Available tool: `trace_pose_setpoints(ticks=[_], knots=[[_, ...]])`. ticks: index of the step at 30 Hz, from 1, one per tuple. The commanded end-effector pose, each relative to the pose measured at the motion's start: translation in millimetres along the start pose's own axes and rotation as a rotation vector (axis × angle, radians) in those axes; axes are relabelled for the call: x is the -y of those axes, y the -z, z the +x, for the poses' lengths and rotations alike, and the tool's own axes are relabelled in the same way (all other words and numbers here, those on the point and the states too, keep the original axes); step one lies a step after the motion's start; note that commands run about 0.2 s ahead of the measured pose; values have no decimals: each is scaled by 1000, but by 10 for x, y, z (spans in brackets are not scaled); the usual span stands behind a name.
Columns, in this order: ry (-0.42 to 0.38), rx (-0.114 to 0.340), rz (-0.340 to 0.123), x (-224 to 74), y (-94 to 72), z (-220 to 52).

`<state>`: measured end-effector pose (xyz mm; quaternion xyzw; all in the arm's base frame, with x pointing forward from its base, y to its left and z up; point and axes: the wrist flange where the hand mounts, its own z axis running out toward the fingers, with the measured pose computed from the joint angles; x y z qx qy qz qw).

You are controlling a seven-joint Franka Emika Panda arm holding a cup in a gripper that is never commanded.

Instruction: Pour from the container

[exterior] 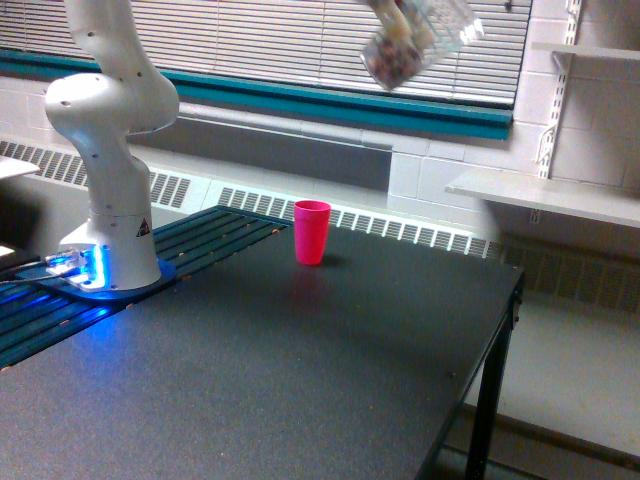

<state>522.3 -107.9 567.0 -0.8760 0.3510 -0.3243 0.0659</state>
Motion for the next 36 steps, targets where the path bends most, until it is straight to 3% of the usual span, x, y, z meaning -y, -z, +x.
trace_pose_setpoints(ticks=[1,15,36], knots=[[146,27,41,335,-22,-384],[338,106,100,837,-112,-1330],[591,211,181,1263,194,-2738]])
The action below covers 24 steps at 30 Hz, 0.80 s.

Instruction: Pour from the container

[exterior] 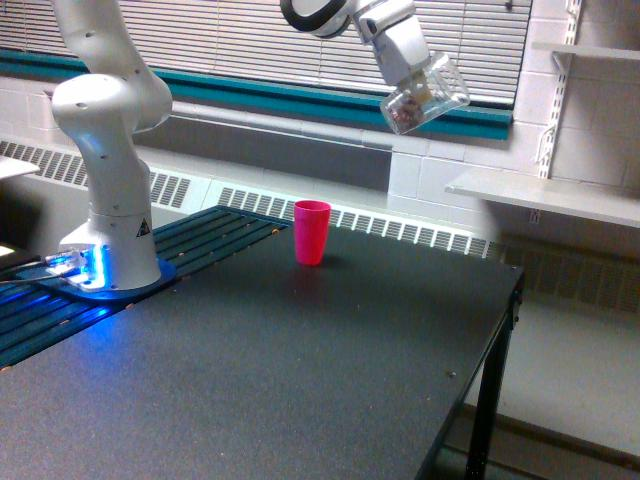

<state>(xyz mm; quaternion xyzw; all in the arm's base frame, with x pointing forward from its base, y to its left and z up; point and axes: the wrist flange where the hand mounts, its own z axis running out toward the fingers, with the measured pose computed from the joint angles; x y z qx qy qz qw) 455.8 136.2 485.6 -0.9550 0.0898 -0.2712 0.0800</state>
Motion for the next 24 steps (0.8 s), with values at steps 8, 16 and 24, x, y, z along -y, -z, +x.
trace_pose_setpoints(ticks=[8,16,24], knots=[[144,49,59,537,119,-609],[157,73,78,647,170,-897],[200,127,97,638,210,-1194]])
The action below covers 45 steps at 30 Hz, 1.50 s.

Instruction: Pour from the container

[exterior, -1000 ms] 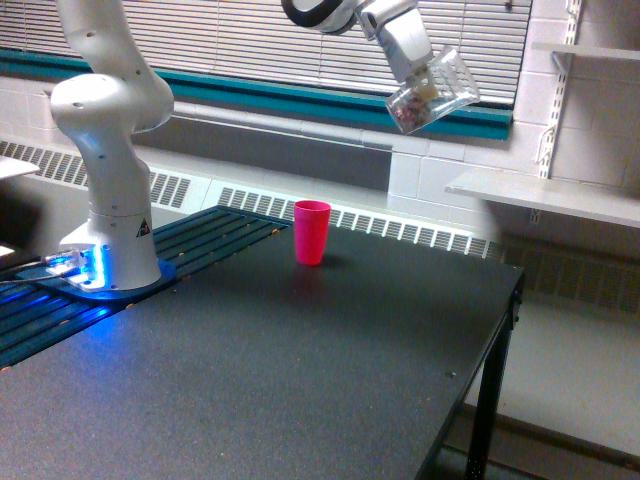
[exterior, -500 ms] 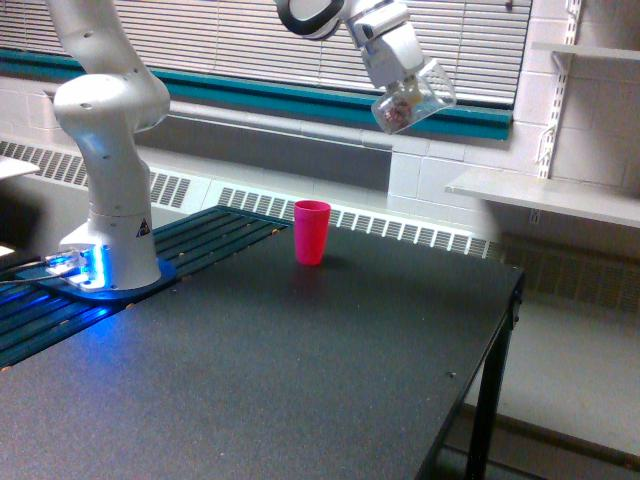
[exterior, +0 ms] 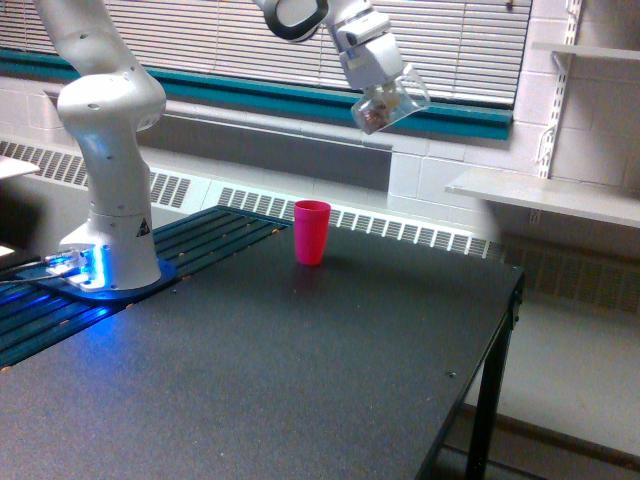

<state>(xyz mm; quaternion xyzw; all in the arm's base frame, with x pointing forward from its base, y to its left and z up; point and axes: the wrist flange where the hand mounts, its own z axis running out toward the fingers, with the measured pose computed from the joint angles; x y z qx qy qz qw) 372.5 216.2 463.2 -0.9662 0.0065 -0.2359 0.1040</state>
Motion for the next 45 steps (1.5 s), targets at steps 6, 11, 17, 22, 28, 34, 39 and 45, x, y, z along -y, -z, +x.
trace_pose_setpoints(ticks=[6,11,17,22,28,34,39,45], knots=[[98,99,37,2,47,-477],[130,140,45,-37,80,-670],[144,170,32,-118,83,-833],[124,197,30,-141,68,-954],[112,242,26,-104,9,-1131],[87,276,11,-28,-65,-1258],[62,311,0,62,-142,-1376],[38,351,-16,140,-230,-1496]])
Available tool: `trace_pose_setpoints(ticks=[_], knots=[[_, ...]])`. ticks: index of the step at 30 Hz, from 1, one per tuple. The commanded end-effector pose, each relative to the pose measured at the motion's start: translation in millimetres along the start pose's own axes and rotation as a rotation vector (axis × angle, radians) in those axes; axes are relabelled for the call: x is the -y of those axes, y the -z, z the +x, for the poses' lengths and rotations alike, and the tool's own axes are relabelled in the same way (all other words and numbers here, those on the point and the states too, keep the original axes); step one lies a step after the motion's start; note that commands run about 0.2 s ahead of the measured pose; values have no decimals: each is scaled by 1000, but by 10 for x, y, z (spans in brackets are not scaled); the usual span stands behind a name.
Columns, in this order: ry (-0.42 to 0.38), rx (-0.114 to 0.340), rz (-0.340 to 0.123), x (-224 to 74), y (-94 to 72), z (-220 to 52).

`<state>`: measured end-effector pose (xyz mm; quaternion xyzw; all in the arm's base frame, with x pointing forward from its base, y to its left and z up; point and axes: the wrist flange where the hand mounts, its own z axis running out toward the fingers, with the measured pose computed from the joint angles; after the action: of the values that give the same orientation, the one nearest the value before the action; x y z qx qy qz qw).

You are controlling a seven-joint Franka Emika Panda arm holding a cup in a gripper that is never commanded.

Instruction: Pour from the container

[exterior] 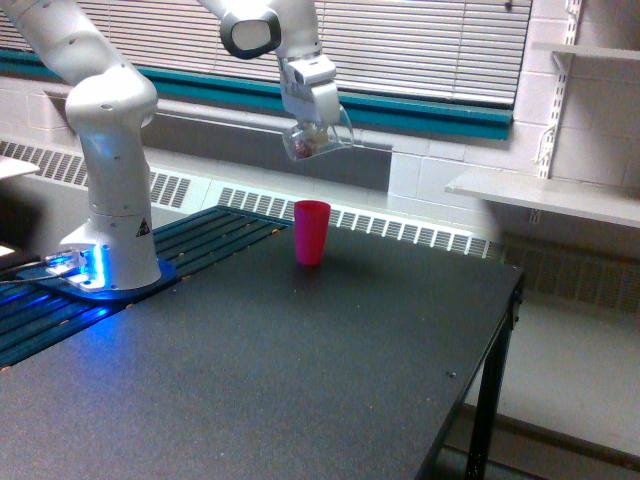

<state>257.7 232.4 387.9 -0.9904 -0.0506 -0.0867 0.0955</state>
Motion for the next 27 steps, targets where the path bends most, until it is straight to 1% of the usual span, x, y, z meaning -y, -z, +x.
trace_pose_setpoints(ticks=[1,4,13,27], knots=[[-51,45,-13,116,-123,-103],[-54,60,-26,145,-181,-144],[-87,106,-44,193,-299,-258],[-131,160,-62,220,-391,-458]])
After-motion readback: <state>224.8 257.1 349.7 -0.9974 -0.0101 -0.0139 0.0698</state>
